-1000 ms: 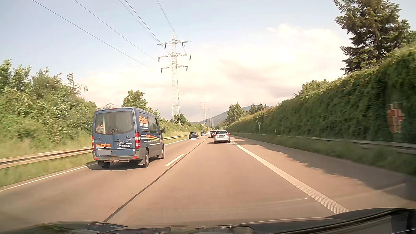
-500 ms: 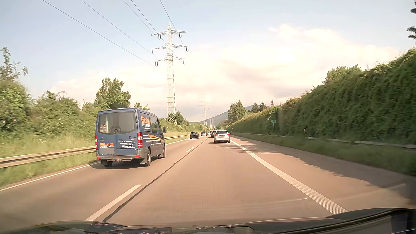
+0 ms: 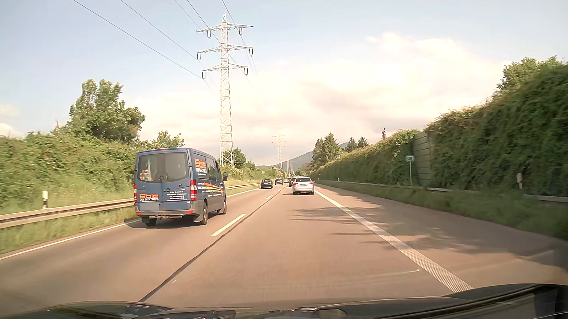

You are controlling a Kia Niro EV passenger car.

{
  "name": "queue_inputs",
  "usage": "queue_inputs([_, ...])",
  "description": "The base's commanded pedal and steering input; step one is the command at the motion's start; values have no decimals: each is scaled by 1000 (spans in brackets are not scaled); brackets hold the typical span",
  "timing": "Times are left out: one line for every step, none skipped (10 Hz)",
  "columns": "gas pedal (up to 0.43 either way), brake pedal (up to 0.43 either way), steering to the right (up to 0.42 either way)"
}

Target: Follow the waypoints while adhering to traffic rules and regulations

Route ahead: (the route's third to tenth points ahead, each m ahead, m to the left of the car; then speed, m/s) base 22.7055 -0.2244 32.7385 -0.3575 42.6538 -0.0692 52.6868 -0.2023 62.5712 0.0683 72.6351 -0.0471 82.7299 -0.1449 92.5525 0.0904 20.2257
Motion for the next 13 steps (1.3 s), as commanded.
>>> queue_inputs([169,0,-1])
queue_inputs([169,0,-1])
queue_inputs([169,0,-1])
queue_inputs([169,0,-1])
queue_inputs([169,0,-1])
queue_inputs([169,0,-1])
queue_inputs([177,0,-1])
queue_inputs([177,0,-1])
queue_inputs([177,0,-1])
queue_inputs([177,0,-1])
queue_inputs([177,0,-1])
queue_inputs([177,0,-1])
queue_inputs([177,0,-1])
